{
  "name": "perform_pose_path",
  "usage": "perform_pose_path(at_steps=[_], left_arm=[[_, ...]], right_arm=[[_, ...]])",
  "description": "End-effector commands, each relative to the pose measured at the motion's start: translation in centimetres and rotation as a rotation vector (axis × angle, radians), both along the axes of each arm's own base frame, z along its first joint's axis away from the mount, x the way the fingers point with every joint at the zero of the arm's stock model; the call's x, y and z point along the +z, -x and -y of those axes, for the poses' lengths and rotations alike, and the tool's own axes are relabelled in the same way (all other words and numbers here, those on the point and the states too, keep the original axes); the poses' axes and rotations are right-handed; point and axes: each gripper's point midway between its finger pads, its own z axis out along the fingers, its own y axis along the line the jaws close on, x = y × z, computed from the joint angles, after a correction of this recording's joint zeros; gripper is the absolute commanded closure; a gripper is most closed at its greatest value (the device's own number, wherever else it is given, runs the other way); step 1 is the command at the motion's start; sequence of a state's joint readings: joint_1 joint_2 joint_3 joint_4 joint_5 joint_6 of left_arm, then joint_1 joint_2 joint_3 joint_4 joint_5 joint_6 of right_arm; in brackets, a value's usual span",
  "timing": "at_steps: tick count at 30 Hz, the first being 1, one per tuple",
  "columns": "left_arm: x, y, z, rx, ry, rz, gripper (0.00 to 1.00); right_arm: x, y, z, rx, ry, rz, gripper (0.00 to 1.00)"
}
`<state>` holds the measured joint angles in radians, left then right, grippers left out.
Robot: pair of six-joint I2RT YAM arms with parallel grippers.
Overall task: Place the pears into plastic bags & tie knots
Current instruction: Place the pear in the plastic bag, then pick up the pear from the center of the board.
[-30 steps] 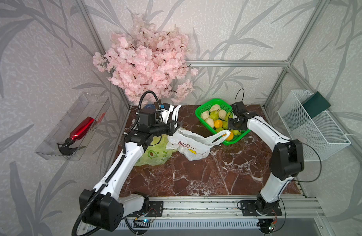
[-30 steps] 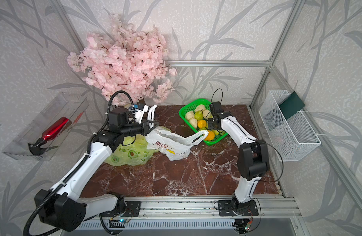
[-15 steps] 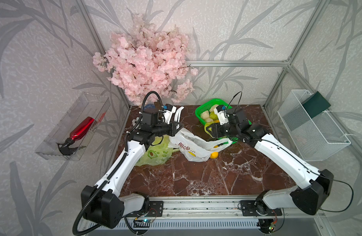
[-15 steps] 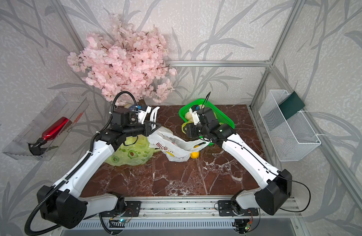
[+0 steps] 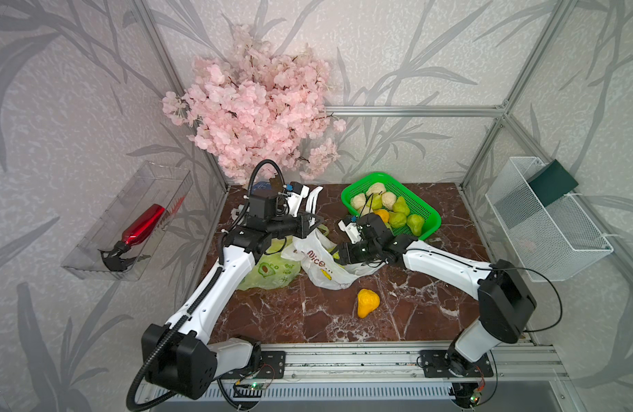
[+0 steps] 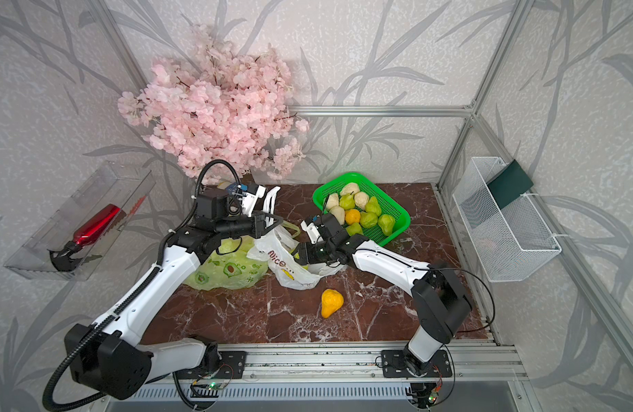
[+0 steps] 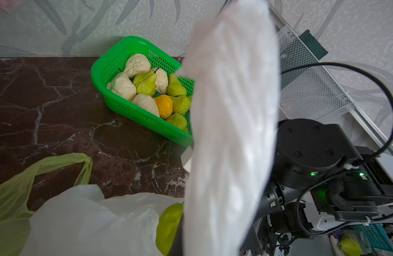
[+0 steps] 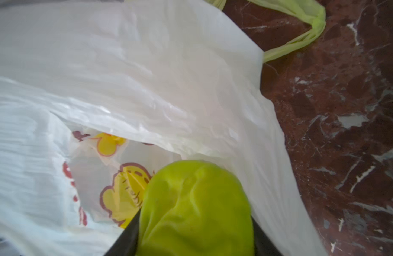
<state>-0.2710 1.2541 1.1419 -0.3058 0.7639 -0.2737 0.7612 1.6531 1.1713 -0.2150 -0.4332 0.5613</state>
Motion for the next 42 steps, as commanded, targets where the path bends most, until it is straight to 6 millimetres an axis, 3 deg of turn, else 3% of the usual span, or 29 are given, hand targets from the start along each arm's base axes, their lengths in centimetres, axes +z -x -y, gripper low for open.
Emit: perform_pose_path(at_steps=[1, 3, 5, 8, 13, 18, 20, 22, 25, 28, 33, 42], left_arm=[[1.5, 0.1, -0.2, 0.004, 0.011, 0.042, 1.00], [1.4, -0.1, -0.6, 0.025, 0.008, 0.044, 1.00], [1.2, -0.4, -1.1, 0.059, 0.008, 0.040, 1.00], [1.0, -1.0, -2.1, 0.109, 0.005, 0.029, 1.00], [-0.4, -2.2, -3.8, 0.213, -0.043, -0.025, 1.00], [-1.1, -3.8, -6.7, 0.350, -0.122, -0.051, 1.00], [-1.2, -4.0, -7.1, 0.368, -0.130, -0.052, 1.00], [-1.1, -4.1, -7.4, 0.382, -0.131, -0.050, 1.00], [-0.9, -4.3, -8.0, 0.408, -0.130, -0.046, 1.00], [0.0, -4.4, -8.3, 0.423, -0.113, -0.027, 1.00], [0.8, -3.8, -8.5, 0.420, -0.114, -0.012, 1.00], [0.8, -3.1, -8.0, 0.378, -0.099, -0.023, 1.00]], right_arm=[[1.7, 0.7, -0.3, 0.046, 0.042, 0.050, 0.33], [2.8, 1.3, 0.0, 0.075, 0.044, 0.056, 0.21], [3.8, 2.0, 0.6, 0.099, 0.058, 0.059, 0.16], [5.2, 2.5, 2.5, 0.070, 0.077, 0.084, 0.16], [6.2, 3.1, 7.5, -0.055, 0.135, 0.093, 0.16], [4.2, 7.7, 14.2, -0.065, 0.338, 0.039, 0.16], [2.7, 10.5, 17.0, -0.016, 0.446, 0.011, 0.16], [1.0, 13.5, 18.5, 0.060, 0.525, -0.018, 0.15], [-1.8, 17.7, 18.1, 0.209, 0.603, -0.027, 0.10], [-3.5, 19.8, 16.4, 0.338, 0.645, -0.001, 0.05], [-7.2, 19.0, 15.4, 0.383, 0.779, -0.019, 0.02], [-11.5, 15.9, 11.0, 0.370, 0.771, 0.055, 0.02]])
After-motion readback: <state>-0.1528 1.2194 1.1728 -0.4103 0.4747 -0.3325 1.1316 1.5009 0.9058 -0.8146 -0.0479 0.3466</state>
